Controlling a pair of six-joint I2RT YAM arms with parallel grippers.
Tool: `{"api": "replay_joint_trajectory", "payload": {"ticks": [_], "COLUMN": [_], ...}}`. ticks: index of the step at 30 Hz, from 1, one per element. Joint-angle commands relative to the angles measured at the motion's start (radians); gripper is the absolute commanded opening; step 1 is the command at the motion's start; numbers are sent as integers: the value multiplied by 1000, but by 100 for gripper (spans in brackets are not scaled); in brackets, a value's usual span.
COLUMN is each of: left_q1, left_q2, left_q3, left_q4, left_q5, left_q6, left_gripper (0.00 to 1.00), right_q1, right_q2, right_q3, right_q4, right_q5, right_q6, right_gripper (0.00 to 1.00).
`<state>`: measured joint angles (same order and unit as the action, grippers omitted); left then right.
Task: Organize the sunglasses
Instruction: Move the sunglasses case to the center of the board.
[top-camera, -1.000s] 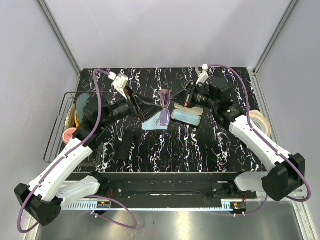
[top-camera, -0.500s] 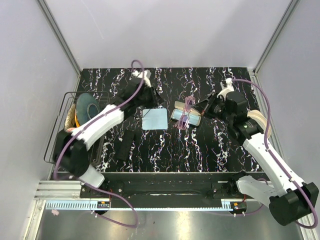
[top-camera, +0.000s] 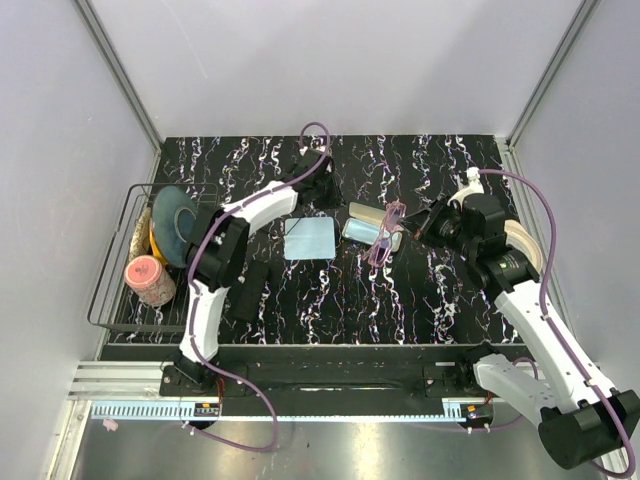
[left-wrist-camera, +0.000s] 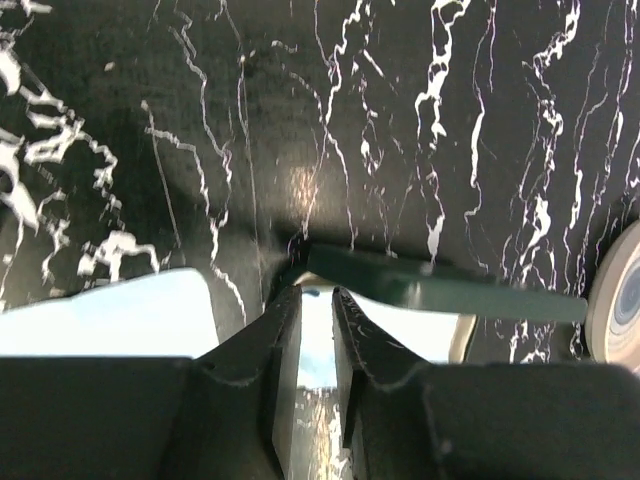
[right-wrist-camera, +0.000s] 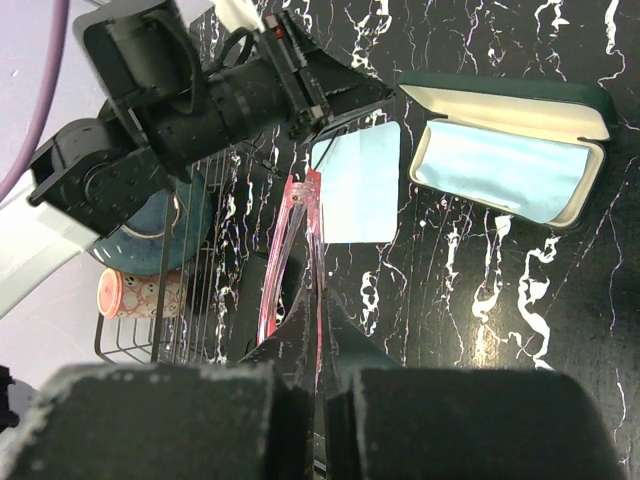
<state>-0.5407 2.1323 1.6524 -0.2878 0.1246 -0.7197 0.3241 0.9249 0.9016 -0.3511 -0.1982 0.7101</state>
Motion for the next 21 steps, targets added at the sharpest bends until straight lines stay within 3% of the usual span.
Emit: {"api": "replay_joint_trajectory", "payload": {"ticks": [1, 13, 21], "left_q1": [4, -2, -19], "left_q2": [70, 278, 213], "left_q3": [142, 334, 170], "left_q4": [-19, -117, -15], "left_q5": [-40, 0, 113], "left_q6": [11, 28, 69], "left_gripper": [23, 27, 26], "right_q1": [-11, -16, -17], "right_q2": [-20, -9, -6], "right_q3": [8, 37, 43], "right_q4": [0, -15, -23], "right_q5": [17, -4, 2], "right_q6": [-20, -18, -23], "right_gripper": [0, 0, 0]}}
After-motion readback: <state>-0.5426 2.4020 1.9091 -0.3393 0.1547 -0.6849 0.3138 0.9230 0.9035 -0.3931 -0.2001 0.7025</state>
